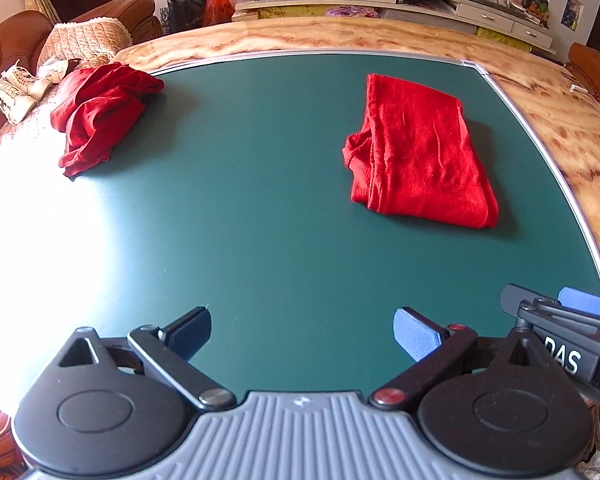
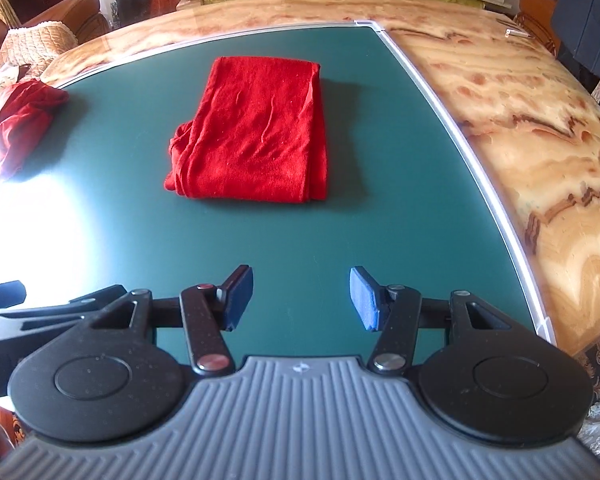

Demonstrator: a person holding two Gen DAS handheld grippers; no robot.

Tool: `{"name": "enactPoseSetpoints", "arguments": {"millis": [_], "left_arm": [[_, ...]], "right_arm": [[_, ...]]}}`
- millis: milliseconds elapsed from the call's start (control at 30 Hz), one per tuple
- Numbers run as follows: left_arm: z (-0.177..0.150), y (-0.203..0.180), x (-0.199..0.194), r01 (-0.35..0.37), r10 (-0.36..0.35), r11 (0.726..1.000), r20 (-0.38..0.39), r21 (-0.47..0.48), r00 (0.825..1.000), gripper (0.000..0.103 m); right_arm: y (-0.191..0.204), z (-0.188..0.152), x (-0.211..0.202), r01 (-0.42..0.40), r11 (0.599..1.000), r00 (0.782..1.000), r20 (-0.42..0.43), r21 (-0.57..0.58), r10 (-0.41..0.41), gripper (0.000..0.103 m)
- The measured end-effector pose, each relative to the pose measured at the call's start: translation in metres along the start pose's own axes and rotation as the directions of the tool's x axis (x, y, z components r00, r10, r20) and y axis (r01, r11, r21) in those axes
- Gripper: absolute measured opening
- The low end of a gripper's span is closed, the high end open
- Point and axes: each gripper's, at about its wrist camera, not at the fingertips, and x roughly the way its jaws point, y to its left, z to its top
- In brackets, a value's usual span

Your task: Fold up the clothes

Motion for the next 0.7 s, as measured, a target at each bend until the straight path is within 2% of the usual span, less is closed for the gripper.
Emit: {"name": "enactPoseSetpoints", "arguments": {"millis": [500,700], "left_arm": [[-0.034,0.006,-0.011,-0.012,0.013,1.000,0.042,-0.010,0.999,0.101],[-0.046,0.011,-0.008,-0.045,0.046,0.999,0.061,-0.010,0.997,0.101]], "right_arm": [[0.003,-0.032,-0.009,0.001,1.000,1.000,0.016,-0.012,-0.001,0.061],[0.010,-0.044,-0.006,-0.012,0.999,1.000,0.021,-0.031,0.013,0.061]]}}
